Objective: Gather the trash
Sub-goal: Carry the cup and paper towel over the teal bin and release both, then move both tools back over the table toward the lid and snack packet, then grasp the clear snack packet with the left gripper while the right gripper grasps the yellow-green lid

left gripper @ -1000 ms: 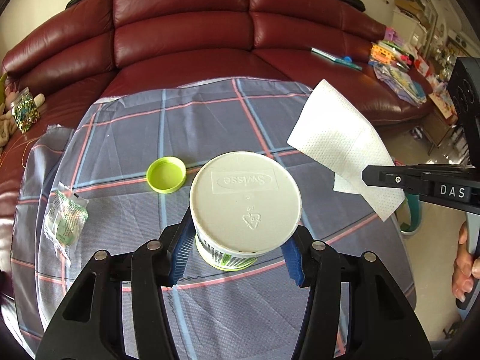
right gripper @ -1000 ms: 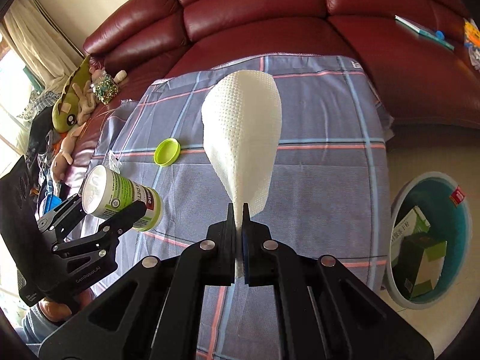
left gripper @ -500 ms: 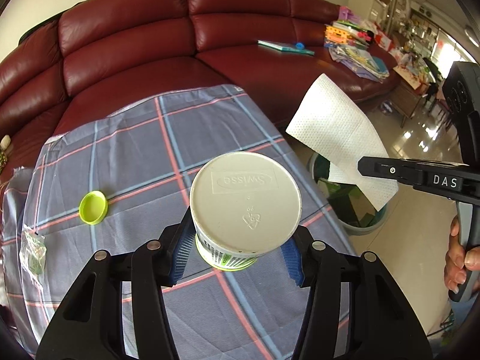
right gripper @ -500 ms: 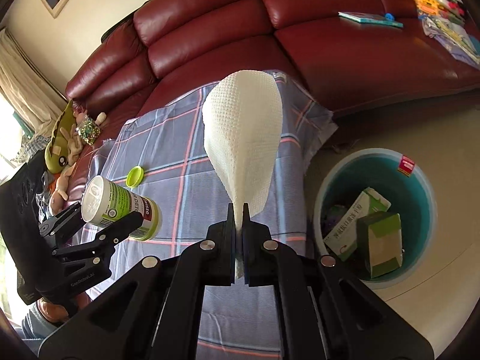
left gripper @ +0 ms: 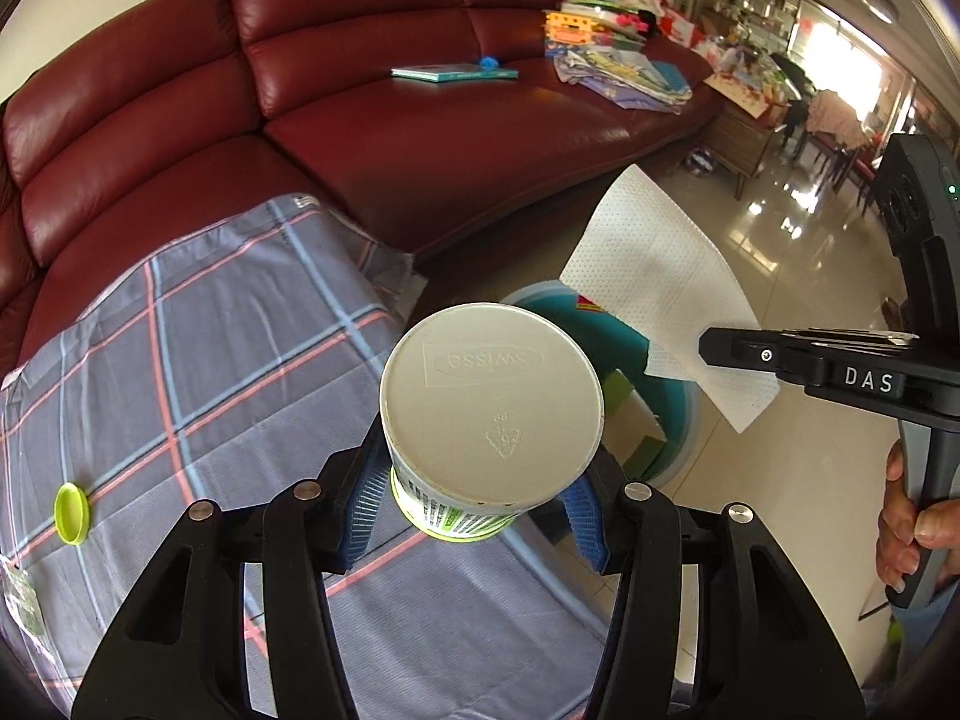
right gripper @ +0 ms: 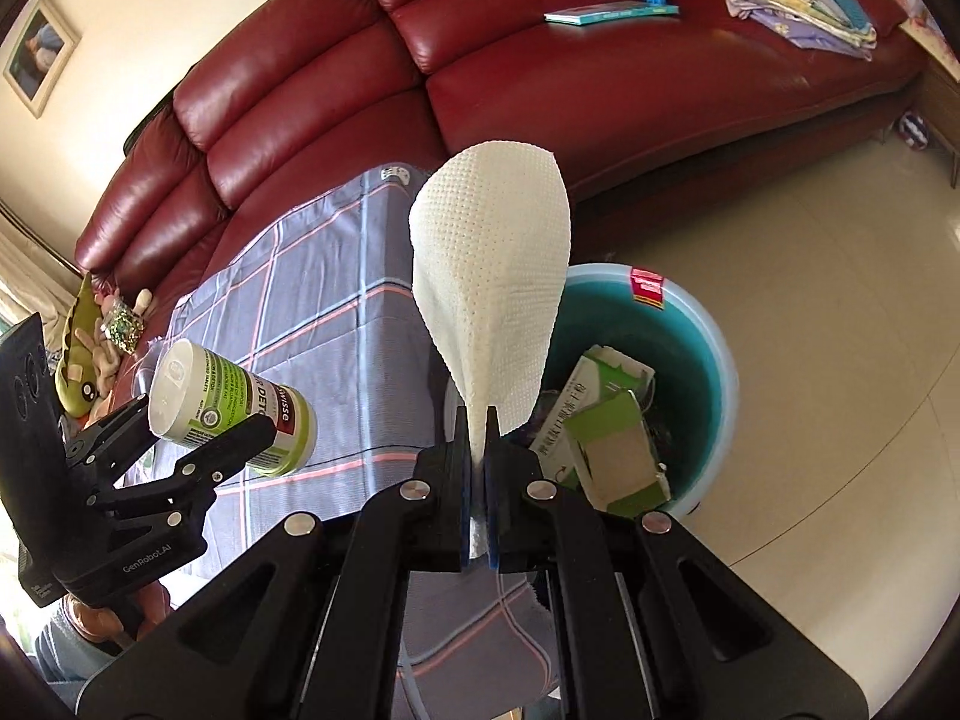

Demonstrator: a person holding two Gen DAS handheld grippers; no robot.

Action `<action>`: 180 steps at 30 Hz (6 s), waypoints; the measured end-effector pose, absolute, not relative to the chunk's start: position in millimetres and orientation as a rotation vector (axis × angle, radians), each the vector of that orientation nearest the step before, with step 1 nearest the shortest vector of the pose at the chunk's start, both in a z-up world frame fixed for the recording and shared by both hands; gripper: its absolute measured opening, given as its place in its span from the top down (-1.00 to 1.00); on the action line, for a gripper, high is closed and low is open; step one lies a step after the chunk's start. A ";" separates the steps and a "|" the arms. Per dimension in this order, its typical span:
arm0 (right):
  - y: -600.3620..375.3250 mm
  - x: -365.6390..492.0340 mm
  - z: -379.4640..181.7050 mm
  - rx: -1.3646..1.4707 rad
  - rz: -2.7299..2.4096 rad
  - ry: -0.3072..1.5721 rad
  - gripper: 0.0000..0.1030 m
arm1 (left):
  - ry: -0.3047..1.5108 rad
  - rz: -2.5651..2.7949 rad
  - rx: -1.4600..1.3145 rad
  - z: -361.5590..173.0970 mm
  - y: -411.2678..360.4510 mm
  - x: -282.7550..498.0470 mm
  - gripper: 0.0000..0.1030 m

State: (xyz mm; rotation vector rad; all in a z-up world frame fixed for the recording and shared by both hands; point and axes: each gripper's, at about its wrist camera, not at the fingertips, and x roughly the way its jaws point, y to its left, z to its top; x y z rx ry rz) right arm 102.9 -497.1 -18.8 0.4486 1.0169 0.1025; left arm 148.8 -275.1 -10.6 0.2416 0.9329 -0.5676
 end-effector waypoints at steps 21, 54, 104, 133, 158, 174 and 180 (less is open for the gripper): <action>-539.9 112.5 -69.2 0.516 0.055 1.116 0.93 | 1.074 -0.653 0.291 -85.4 -356.8 183.0 -0.04; -522.3 139.8 -90.4 0.513 0.095 1.195 0.87 | 1.064 -0.545 0.275 -84.8 -332.4 189.6 -0.88; -433.6 110.0 -26.9 0.413 0.016 1.165 -0.78 | 0.971 -0.523 0.138 -26.8 -228.6 143.8 -0.92; -118.8 204.0 -33.1 0.096 0.384 1.260 -0.79 | 0.995 0.012 -0.042 -58.5 130.9 135.6 -0.92; 8.4 258.9 -85.2 -0.179 0.426 1.227 0.04 | 1.059 0.033 -0.065 -94.6 203.6 178.6 -0.92; -29.2 238.8 -72.8 -0.078 0.451 1.235 0.04 | 1.049 -0.024 -0.007 -90.4 176.9 180.8 0.09; -47.0 236.0 -65.3 -0.020 0.457 1.227 0.04 | 1.034 -0.054 -0.048 -79.9 167.2 170.5 0.15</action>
